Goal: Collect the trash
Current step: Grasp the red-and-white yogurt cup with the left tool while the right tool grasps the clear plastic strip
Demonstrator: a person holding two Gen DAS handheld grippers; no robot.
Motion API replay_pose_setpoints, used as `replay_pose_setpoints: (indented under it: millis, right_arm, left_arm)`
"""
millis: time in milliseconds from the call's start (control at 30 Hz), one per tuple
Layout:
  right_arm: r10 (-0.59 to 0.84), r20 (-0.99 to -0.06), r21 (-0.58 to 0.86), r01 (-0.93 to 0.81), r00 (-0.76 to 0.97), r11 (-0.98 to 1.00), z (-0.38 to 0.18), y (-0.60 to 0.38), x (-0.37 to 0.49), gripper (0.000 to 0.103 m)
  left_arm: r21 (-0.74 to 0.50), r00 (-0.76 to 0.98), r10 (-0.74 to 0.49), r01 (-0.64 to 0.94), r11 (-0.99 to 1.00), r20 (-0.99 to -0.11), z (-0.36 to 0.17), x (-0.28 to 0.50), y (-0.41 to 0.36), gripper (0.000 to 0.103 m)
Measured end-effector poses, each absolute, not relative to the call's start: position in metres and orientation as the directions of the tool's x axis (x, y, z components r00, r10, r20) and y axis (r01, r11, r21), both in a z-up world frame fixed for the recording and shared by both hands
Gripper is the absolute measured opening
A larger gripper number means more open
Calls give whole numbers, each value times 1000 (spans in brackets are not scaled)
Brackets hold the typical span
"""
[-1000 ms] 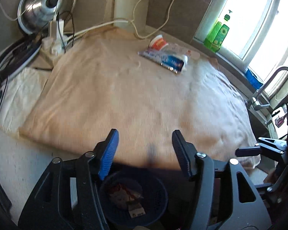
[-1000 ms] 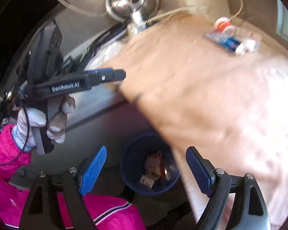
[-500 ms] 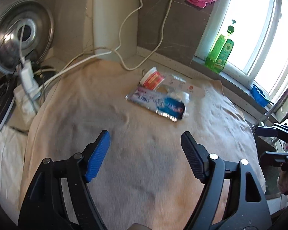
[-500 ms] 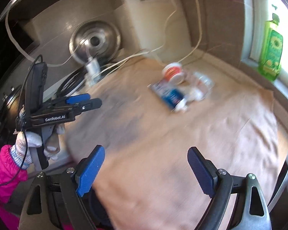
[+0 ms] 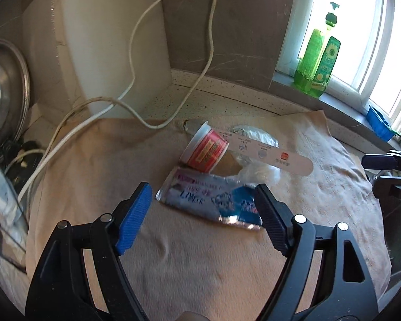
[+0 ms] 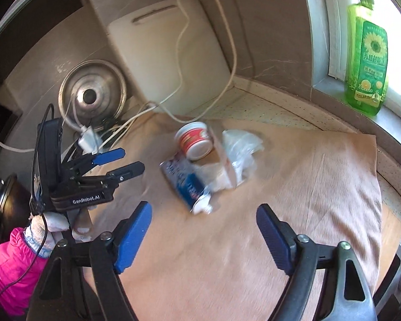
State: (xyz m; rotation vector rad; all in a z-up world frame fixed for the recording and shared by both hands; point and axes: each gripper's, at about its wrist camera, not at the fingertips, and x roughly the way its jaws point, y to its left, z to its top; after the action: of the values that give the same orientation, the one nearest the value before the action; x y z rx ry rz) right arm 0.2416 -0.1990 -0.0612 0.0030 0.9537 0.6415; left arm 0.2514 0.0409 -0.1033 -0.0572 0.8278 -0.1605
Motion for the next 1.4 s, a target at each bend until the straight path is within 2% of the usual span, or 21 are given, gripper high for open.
replay_pose_setpoints:
  millis: [433,667,867,900,1000,1200,1400]
  right_arm:
    - [477,-818,283,-497,321,820,-99,-176,314,57]
    - [461,-838,273,-507,293,818,-114,-165,329,54]
    - [447,-851,272,-498,275,823,-126,-156,342,43]
    - [445,-854,273,-495,270,825,-130,-155,343,41]
    - [442,-858,275,-494,261,825,-134,-152,343,35]
    - [432,-863,264,-496,262,828,-138,-151,340,16]
    - [423,-856,240,-495,297,835,-129,-150,331,15]
  left_arm:
    - [5,613,-113,186,982,-782,-128,317,10,81]
    - [49,598,-88,209,977,-797,-141,334,6,81]
    - [41,584,-92,209,977,-806,-150,344,4,81]
    - [33,581,-98,211,977,-808,-152,345,4,79]
    - [28,568,-100,214,977,-817,-157,349,4,57]
    - [-11,589,-126,195,981,-798,-153,345,9,53]
    - [-22,619,-132,182,983,-774,-138,331,16,50]
